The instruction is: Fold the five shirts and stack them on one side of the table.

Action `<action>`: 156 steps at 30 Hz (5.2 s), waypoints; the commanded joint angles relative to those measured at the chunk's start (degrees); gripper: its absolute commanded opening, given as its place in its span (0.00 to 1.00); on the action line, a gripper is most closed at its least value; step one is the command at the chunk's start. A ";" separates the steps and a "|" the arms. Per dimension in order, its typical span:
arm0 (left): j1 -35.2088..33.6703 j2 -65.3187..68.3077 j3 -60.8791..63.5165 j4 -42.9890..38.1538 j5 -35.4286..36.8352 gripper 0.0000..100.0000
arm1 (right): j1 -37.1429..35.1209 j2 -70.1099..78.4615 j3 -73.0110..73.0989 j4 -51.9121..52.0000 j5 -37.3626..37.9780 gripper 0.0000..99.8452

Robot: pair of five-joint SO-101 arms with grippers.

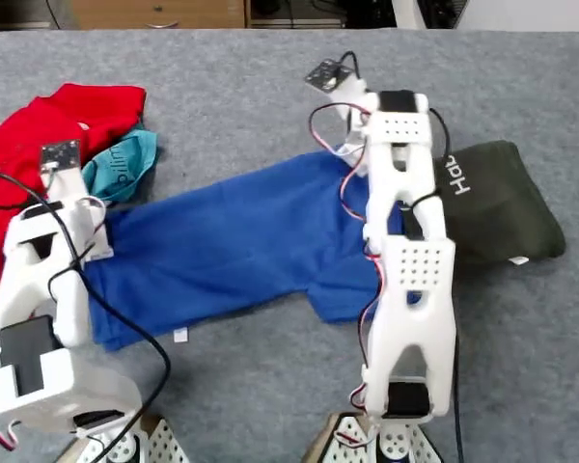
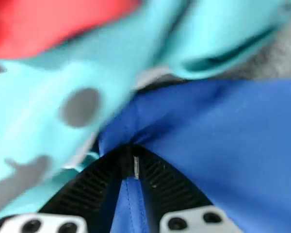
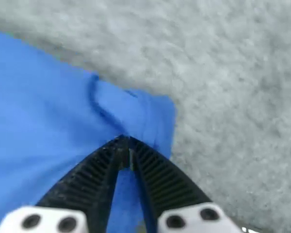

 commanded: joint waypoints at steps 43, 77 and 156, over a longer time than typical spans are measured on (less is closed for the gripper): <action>1.85 -46.99 23.03 -2.46 2.02 0.02 | -0.84 -75.74 47.34 20.66 27.69 0.01; -1.05 -21.05 18.90 -19.52 10.46 0.02 | -9.19 -100.70 124.18 -13.98 37.54 0.22; -1.05 -20.97 17.76 -16.35 10.37 0.02 | -13.49 -50.59 60.79 -1.58 45.36 0.00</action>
